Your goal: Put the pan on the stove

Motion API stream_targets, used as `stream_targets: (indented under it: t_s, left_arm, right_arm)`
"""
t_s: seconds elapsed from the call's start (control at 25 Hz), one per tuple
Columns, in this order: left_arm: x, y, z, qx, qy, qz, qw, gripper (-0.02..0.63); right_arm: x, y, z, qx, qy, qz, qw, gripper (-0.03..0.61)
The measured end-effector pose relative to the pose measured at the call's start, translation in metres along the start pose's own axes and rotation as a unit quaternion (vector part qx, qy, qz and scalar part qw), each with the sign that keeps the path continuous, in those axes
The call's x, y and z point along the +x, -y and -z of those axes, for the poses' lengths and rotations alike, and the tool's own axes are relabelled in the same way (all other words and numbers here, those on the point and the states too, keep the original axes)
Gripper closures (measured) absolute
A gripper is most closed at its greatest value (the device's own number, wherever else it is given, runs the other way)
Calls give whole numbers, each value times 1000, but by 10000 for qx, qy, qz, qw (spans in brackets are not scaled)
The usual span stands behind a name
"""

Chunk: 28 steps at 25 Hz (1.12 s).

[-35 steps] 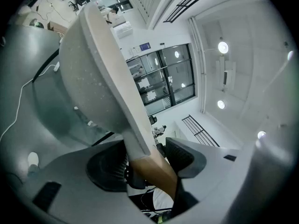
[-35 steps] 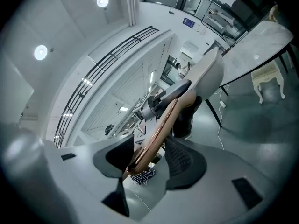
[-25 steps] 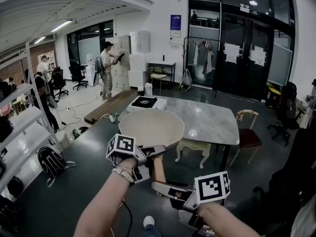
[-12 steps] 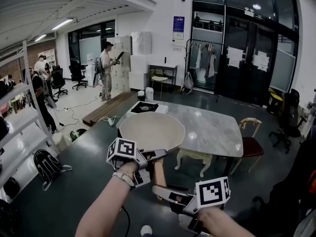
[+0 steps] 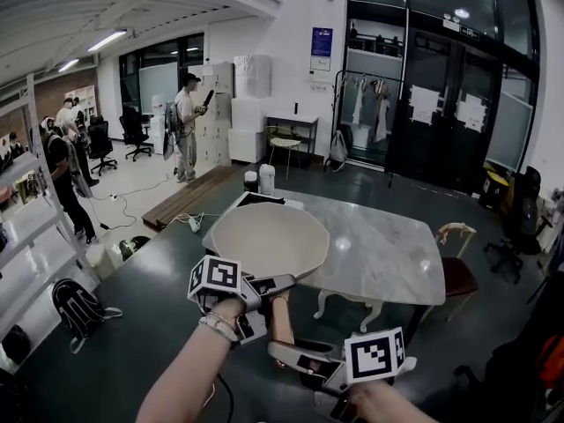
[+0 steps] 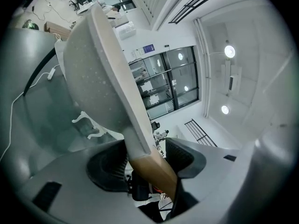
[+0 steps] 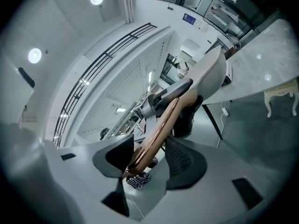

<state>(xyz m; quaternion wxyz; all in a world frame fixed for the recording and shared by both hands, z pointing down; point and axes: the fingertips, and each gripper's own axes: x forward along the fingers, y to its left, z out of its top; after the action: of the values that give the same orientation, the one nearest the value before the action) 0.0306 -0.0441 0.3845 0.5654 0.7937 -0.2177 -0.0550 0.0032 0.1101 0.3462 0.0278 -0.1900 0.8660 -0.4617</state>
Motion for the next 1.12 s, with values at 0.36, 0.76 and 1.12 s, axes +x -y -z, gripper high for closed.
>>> stream_targets:
  t_s: [0.36, 0.76, 1.12]
  left_arm:
    - [13, -26, -65, -53, -80, -11, 10000, 360]
    - [24, -46, -103, -198, -89, 17, 9998, 360]
    - [40, -71, -152, -299, 169, -99, 9994, 360]
  right_arm:
    - [43, 26, -53, 32, 84, -135, 9999, 355]
    - [67, 49, -83, 87, 68, -65, 9999, 355]
    - [86, 84, -123, -26, -214, -104, 9997, 354]
